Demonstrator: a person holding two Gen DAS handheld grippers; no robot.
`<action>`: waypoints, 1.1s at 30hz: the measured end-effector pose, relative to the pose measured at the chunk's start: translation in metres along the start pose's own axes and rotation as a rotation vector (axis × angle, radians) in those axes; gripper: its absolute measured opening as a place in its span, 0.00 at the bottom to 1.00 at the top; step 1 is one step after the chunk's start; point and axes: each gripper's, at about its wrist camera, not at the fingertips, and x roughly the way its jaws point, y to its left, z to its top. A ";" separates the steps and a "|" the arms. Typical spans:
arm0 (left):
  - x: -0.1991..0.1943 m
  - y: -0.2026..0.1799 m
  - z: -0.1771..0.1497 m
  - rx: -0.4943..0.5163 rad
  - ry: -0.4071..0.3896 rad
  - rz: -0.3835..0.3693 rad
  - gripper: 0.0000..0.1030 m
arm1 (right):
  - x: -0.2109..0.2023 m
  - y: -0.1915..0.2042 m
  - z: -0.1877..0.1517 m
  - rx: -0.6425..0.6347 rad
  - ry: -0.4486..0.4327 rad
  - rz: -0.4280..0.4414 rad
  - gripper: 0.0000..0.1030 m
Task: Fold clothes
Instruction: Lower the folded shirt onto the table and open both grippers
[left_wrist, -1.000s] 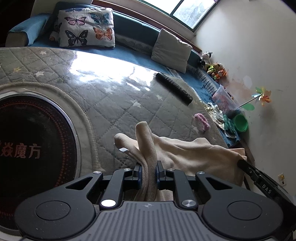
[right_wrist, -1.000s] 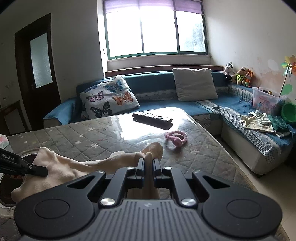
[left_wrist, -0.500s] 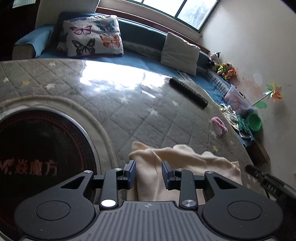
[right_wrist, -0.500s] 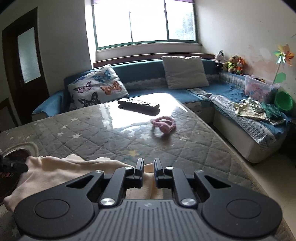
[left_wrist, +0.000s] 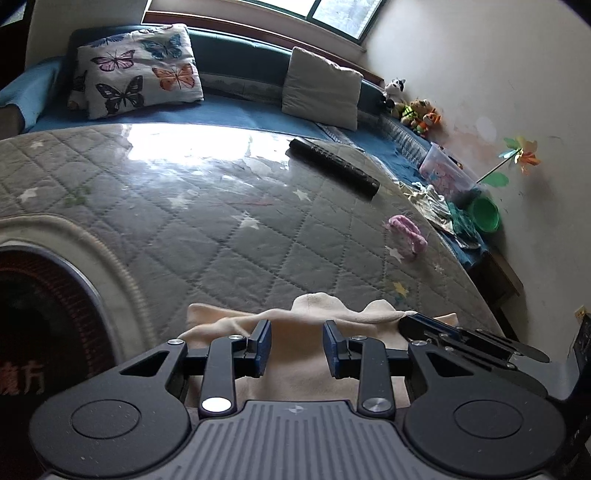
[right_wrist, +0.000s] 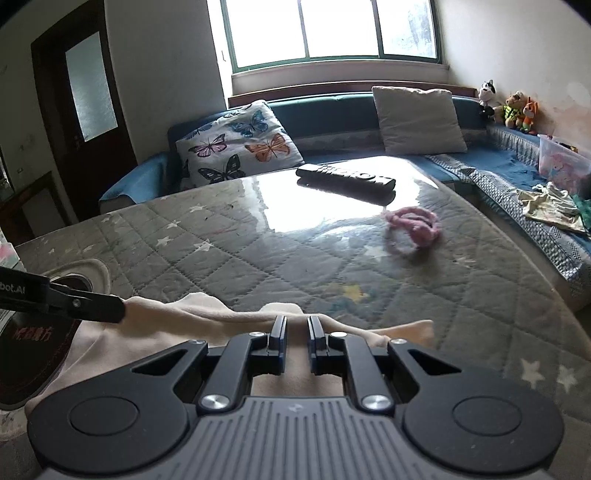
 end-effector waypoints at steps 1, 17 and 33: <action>0.004 0.000 0.001 0.001 0.005 0.002 0.32 | 0.003 0.000 0.000 0.000 0.003 -0.003 0.12; -0.013 -0.006 -0.013 0.056 -0.019 0.062 0.47 | -0.028 0.012 -0.005 -0.070 -0.018 -0.006 0.37; -0.056 -0.006 -0.082 0.141 -0.047 0.146 0.81 | -0.098 0.019 -0.067 -0.104 -0.048 -0.010 0.56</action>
